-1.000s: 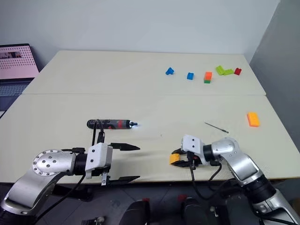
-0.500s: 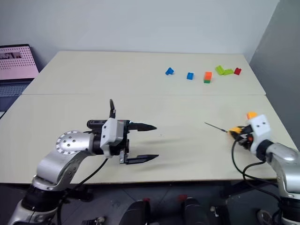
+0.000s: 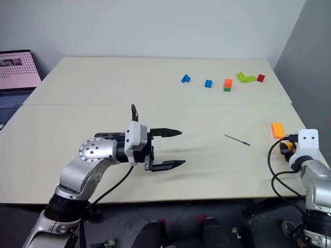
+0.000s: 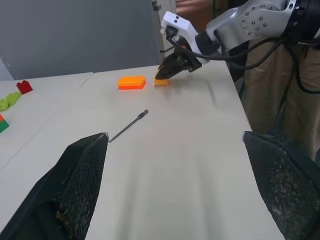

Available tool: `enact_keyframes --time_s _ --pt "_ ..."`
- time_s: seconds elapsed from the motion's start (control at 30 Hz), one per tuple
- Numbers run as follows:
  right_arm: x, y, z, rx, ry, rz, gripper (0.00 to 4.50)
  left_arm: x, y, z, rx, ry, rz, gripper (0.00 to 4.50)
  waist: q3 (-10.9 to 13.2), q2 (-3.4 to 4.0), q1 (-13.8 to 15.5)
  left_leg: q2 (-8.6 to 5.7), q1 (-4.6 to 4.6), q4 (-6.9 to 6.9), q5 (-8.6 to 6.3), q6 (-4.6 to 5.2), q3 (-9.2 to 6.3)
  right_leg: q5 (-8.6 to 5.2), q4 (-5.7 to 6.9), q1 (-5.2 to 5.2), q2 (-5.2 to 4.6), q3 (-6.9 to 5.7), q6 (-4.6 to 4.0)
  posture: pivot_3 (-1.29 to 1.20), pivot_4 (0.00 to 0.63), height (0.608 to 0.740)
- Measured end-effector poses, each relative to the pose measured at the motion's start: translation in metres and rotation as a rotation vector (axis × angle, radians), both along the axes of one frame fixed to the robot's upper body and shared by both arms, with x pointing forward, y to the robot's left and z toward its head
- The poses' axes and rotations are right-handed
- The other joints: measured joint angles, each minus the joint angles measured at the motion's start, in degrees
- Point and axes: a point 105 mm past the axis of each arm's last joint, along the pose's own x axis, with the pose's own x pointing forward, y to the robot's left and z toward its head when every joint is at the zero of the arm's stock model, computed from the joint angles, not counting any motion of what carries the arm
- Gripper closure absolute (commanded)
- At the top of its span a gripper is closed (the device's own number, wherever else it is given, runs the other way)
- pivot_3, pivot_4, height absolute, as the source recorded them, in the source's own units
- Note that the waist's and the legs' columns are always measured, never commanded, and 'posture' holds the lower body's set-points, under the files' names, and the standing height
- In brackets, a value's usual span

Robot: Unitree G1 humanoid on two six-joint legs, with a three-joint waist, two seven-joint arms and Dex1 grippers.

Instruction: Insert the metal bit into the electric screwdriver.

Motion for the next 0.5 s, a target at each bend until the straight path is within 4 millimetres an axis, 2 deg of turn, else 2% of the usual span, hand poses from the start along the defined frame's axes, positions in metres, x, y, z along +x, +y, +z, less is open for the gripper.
enact_keyframes --time_s 0.1,0.27,0.43,0.5 --pt "-0.002 -0.003 0.002 0.021 -0.015 -0.015 1.10 0.001 0.000 0.000 0.006 -0.015 0.011 0.00 0.00 0.00 0.00 0.00 0.01 0.00 0.00 0.00 -0.01 0.00 0.01 0.00 0.00 0.00 0.00 0.00 0.150 0.740" --pt "-0.010 0.003 0.010 0.028 -0.042 0.037 0.03 0.010 0.006 -0.006 0.034 -0.010 0.071 0.00 -0.01 0.01 -0.06 0.00 0.02 0.00 0.00 0.00 -0.03 -0.11 0.02 0.00 0.00 -0.01 -0.20 0.00 0.150 0.740" --pt "-0.026 0.001 0.028 -0.027 -0.052 0.103 0.03 0.026 0.033 -0.010 0.113 -0.004 0.180 0.00 0.00 0.02 -0.02 0.00 0.01 0.00 0.00 0.00 -0.03 -0.13 0.00 0.00 0.00 -0.02 -0.22 0.00 0.150 0.740" --pt "-0.032 0.012 0.038 -0.060 -0.051 0.206 0.03 0.030 0.041 -0.007 0.143 -0.008 0.198 0.00 0.00 0.02 0.01 0.00 0.01 0.00 0.00 0.00 -0.04 -0.14 0.00 0.00 0.00 -0.02 -0.24 0.00 0.150 0.740"
